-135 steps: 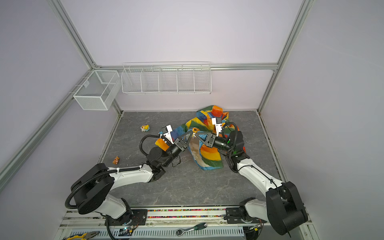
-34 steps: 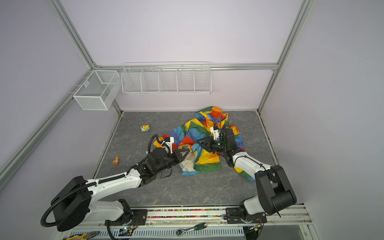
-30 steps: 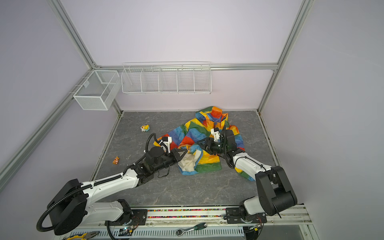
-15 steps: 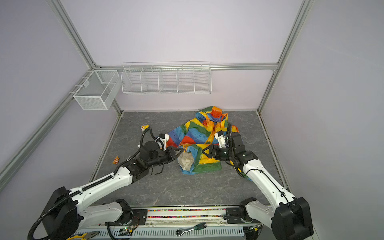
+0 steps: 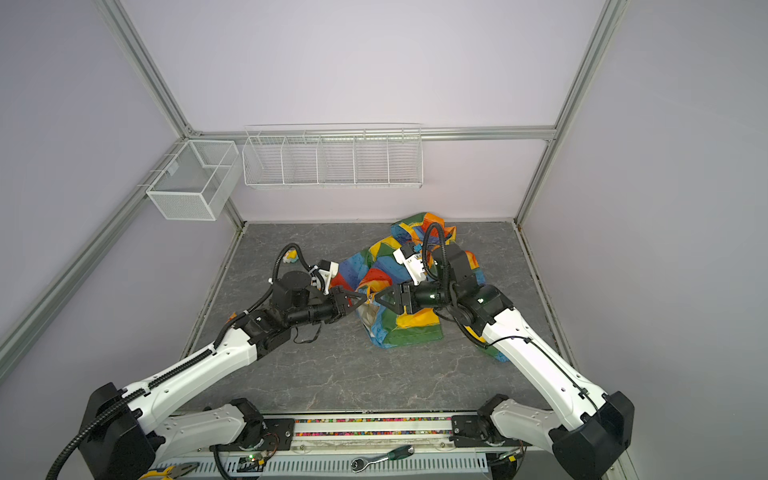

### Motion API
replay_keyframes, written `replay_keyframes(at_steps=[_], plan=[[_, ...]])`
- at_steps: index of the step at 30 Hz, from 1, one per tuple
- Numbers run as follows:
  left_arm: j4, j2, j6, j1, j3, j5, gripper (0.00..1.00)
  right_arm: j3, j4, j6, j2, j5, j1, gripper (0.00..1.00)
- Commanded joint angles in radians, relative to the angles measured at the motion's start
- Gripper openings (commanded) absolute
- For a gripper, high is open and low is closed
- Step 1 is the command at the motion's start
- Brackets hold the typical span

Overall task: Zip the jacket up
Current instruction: 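Grip the zipper slider with the right gripper while the left holds the bottom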

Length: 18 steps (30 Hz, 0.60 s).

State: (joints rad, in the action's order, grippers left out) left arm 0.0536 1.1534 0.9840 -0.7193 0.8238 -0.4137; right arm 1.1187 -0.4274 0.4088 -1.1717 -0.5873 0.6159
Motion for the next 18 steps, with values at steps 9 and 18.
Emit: replay_keyframes(at_steps=[9,18], plan=[[0.049,-0.028,0.019,0.021,0.055,-0.107,0.0,-0.01,0.074,-0.021,-0.086,-0.003,0.055,0.56],[0.019,-0.03,0.036,0.026,0.034,-0.134,0.0,-0.042,0.124,0.02,-0.108,0.016,0.055,0.46]])
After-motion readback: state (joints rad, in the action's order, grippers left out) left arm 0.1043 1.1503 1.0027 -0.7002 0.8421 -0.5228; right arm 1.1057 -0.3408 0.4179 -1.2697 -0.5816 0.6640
